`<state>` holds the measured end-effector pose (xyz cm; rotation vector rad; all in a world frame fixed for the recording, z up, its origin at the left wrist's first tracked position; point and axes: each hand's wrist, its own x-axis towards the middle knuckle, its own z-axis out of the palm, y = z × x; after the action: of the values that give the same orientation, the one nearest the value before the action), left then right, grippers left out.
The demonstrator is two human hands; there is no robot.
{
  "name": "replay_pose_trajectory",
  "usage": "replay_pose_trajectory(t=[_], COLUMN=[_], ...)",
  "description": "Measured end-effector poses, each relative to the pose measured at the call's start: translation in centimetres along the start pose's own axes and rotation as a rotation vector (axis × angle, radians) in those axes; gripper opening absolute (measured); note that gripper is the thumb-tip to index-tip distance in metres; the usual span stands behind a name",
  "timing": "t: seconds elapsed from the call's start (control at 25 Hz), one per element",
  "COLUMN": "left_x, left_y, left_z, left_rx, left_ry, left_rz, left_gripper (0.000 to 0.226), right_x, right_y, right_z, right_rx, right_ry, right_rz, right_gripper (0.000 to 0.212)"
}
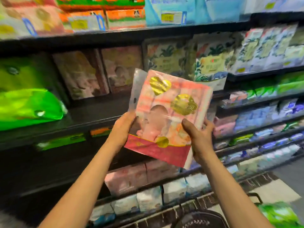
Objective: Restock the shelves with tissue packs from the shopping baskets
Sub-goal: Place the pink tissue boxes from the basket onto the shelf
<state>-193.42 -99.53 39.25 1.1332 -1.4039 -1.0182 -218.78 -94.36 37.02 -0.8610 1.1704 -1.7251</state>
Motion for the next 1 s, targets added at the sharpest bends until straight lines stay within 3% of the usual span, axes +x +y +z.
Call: replay_pose_trajectory(t=[0.16,0.36,0.48,0.64,0.76,0.88,1.0], left_x=[2.8,9.3,12.2,17.6,21.1,23.0,25.3], left_y=[0.8,1.1,1.4,0.6,-1.2,-2.1,-2.4], left_z=[-5.3,-11.0,-12.9,-15.4,-16.3,-15.5,-14.5], left_rx=[0.110,0.178,0.173,0.228,0.327,0.405,0.452], left_ry=[0.016,0.147,0.192,0.279,0.321,0.252,0.276], left_rz=[0.078,0.004,0.031,0.059,0.022,-0.020,0.031], left_gripper=[0.028,0.058,0.054,0.039,0.032,0.064,0.067], right_x=[3.9,9.7,12.9,17.1,19.4,21.6,22.6], right_y=[-1.4,-2.4,-2.0,-1.3,0.2,2.3,2.3], right_z=[7.9,17.1,21.4,26.1,27.7,28.2,28.6], right_rx=[-0.080,-0.199,-0.371,-0.734,-0.817,-0.873,-0.969], right_ry=[-0.166,-0.297,-0.338,-0.223,-0.168,-0.070,-0.028], right_rz=[-0.038,-0.121,-0.164,-0.252,-0.258,-0.258,-0.205], right_gripper=[0.076,0.052,0.066,0.090,0.058,0.028,0.002])
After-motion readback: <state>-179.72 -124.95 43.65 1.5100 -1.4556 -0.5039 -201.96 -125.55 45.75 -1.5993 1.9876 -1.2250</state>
